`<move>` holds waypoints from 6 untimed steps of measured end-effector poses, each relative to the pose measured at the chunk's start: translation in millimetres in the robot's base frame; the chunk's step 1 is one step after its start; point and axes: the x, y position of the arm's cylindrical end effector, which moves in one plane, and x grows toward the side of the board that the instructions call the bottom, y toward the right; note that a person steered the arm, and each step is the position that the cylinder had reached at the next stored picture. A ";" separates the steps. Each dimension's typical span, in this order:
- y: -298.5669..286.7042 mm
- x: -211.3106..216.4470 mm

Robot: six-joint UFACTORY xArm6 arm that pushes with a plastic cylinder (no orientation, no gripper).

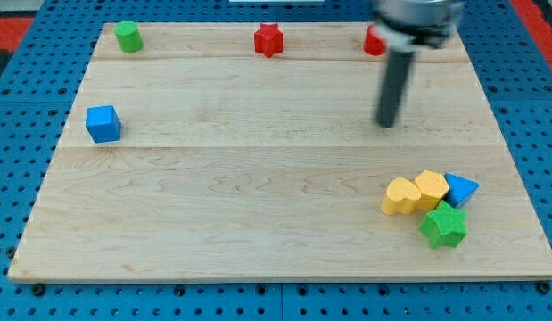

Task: Push the red circle to the bottom of the red star

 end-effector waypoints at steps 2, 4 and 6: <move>107.8 -112.2; -1.4 -177.5; -168.8 -131.2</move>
